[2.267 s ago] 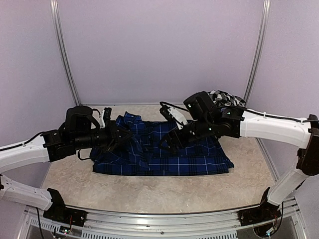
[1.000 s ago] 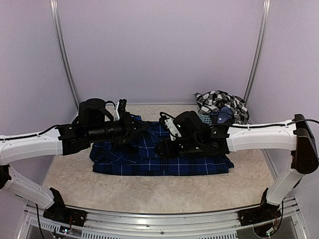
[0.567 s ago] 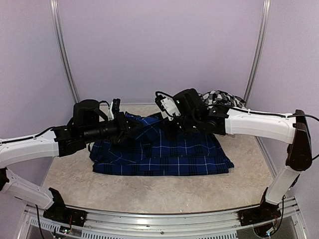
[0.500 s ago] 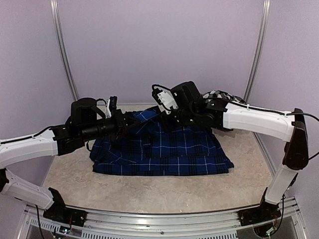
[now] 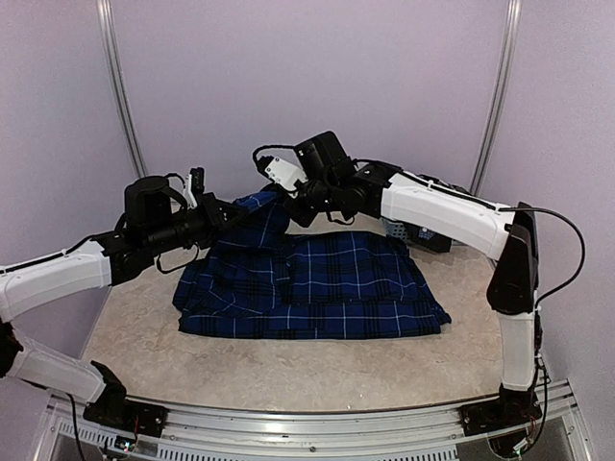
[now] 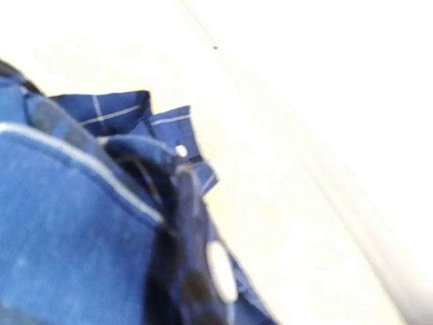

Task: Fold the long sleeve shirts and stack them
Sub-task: Place the sleeve of the 1/3-folded shirt, then smooth out the 1/3-folded shirt at the center of the board.

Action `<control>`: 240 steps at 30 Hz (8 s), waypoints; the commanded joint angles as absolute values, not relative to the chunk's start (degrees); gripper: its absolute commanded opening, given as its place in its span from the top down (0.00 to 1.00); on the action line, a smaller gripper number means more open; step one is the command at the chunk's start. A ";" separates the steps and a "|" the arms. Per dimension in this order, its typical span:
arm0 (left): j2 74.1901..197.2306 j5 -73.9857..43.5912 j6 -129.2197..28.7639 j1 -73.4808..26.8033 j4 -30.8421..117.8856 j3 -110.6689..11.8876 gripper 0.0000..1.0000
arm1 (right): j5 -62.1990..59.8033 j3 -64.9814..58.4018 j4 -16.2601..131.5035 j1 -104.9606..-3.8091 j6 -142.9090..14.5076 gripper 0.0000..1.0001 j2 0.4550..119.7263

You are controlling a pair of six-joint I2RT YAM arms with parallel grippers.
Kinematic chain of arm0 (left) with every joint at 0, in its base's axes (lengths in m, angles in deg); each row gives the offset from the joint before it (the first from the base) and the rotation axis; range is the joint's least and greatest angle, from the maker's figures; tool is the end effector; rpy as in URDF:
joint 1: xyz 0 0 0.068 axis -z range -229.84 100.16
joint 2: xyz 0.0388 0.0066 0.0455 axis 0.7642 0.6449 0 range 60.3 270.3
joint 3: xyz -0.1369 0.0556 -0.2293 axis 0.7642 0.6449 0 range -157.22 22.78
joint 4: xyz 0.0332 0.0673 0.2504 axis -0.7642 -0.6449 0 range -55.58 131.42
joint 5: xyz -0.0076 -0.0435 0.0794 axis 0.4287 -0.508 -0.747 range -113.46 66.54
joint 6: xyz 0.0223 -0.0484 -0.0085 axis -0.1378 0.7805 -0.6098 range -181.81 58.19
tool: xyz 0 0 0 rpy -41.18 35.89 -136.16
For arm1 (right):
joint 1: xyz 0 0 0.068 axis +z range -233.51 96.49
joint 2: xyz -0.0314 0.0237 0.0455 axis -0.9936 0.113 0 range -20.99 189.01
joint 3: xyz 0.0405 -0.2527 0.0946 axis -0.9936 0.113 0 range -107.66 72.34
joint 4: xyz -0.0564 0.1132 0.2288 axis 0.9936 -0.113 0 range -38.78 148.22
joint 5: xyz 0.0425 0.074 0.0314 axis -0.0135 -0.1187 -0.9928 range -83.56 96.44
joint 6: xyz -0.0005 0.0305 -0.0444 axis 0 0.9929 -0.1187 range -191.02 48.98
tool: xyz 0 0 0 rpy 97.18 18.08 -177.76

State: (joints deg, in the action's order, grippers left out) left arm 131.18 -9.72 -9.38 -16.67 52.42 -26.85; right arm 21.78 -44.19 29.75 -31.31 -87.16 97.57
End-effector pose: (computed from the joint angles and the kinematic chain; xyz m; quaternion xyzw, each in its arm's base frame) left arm 0.2385 -0.1659 0.3107 -0.0518 0.7640 -0.4998 0.4047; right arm 0.3056 0.3787 0.3418 -0.4285 0.7490 0.0420 0.5036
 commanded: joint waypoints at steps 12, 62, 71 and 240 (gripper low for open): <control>129.21 -5.40 -20.11 -23.78 48.61 -26.13 0.44 | 19.16 -5.49 48.70 -35.43 -108.27 1.00 71.69; 127.34 -8.36 -20.74 -23.71 42.92 -18.75 0.27 | 35.52 11.82 18.13 -31.30 -64.61 0.19 64.86; 128.04 -7.93 -19.53 -23.58 44.00 -18.63 0.27 | 21.38 12.62 17.83 -32.58 -45.15 0.11 56.09; 138.13 -16.95 -27.27 -17.19 55.62 -10.01 0.19 | -5.62 27.23 40.78 -56.90 -40.80 1.00 58.85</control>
